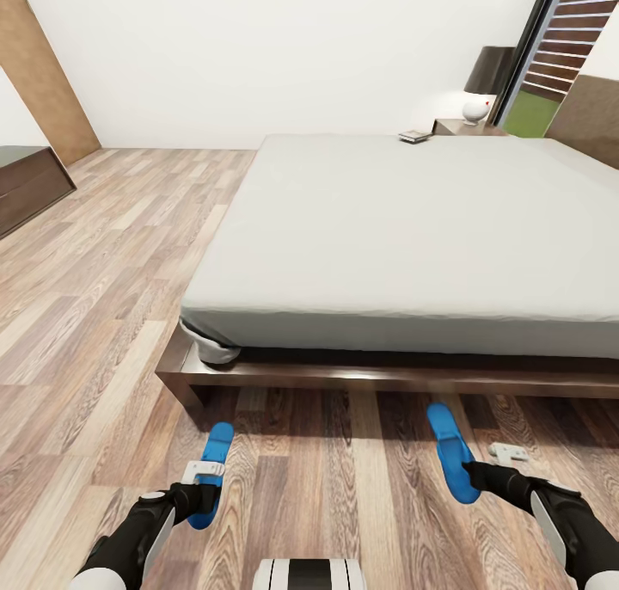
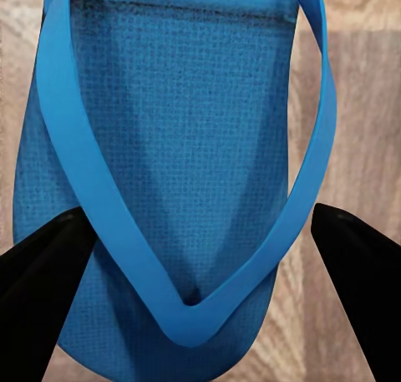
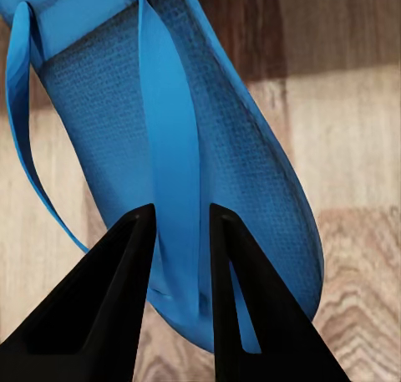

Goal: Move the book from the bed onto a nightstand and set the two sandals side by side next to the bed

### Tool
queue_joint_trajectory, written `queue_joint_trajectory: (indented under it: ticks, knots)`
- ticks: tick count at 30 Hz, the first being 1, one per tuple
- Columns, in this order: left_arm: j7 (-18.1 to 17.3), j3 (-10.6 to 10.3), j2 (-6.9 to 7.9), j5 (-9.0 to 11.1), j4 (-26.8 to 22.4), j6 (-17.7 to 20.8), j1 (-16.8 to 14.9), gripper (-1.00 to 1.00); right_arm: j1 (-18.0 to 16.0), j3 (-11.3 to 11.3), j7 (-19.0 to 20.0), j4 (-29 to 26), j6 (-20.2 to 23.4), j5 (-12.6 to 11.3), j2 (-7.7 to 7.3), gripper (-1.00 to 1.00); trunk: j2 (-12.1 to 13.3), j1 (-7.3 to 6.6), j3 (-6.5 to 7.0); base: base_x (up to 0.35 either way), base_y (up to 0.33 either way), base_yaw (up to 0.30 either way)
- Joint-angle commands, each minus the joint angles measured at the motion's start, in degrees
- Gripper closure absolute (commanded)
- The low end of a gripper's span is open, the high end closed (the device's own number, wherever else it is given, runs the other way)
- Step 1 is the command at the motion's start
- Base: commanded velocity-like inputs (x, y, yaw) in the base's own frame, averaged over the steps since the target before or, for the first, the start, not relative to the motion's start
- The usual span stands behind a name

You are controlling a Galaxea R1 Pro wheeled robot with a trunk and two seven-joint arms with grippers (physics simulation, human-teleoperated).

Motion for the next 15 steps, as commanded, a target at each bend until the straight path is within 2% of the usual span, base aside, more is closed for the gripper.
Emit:
queue_joint_trajectory:
  ticks: [1,5,7,10,15]
  knots:
    - [-0.53,0.42,-0.05,-0.59,-0.11,0.26,-0.02,1.00,-0.02,-0.20,0.43,0.35,0.37,-0.25,-0.01,1.00,-0.02,-0.01,-0.04,0.000,0.000,0.000]
    - [-0.60,0.42,-0.04,-0.59,-0.12,0.26,-0.02,1.00,-0.02,-0.20,0.52,6.20,-1.66,-0.03,-0.04,1.00,-0.02,-0.01,-0.04,0.000,0.000,0.000]
    - [-0.61,0.42,-0.04,-0.59,-0.12,0.26,-0.02,1.00,-0.02,-0.16,0.52,8.93,-4.83,-0.02,-0.03,1.00,-0.02,-0.01,-0.04,0.000,0.000,0.000]
    - [-0.59,0.41,-0.04,-0.59,-0.12,0.26,-0.02,1.00,-0.02,-0.21,0.53,10.15,-6.78,-0.17,-0.04,1.00,-0.04,0.04,-0.49,0.000,0.000,0.000]
    - [-0.54,0.40,-0.08,-0.59,-0.11,0.21,-0.02,1.00,-0.02,-0.22,0.45,10.42,-7.18,-0.10,-0.04,1.00,-0.11,0.17,-1.59,0.000,0.000,0.000]
